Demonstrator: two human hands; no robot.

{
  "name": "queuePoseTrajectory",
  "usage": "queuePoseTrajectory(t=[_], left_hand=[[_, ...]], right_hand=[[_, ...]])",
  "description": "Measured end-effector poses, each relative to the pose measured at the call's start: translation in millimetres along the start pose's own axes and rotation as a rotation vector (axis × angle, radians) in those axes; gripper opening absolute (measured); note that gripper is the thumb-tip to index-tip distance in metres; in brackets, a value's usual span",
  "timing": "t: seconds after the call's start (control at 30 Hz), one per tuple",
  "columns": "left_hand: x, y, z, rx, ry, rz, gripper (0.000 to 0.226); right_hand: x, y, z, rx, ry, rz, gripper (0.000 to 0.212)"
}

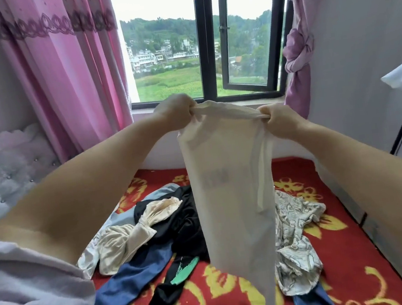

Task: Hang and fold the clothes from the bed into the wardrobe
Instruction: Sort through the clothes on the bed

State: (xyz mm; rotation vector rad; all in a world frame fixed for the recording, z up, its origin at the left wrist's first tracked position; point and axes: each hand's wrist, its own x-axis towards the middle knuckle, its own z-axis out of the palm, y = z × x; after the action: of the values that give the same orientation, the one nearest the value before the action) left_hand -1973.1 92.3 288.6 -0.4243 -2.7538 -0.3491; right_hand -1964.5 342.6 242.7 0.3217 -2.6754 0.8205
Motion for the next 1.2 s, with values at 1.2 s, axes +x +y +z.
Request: queuePoseTrajectory(t=[1.2], left_hand=[[-555, -262, 391, 0.246, -1.919, 0.225, 0.033]], right_hand=[[-548, -71, 542, 0.257, -1.611, 0.310, 0.045]])
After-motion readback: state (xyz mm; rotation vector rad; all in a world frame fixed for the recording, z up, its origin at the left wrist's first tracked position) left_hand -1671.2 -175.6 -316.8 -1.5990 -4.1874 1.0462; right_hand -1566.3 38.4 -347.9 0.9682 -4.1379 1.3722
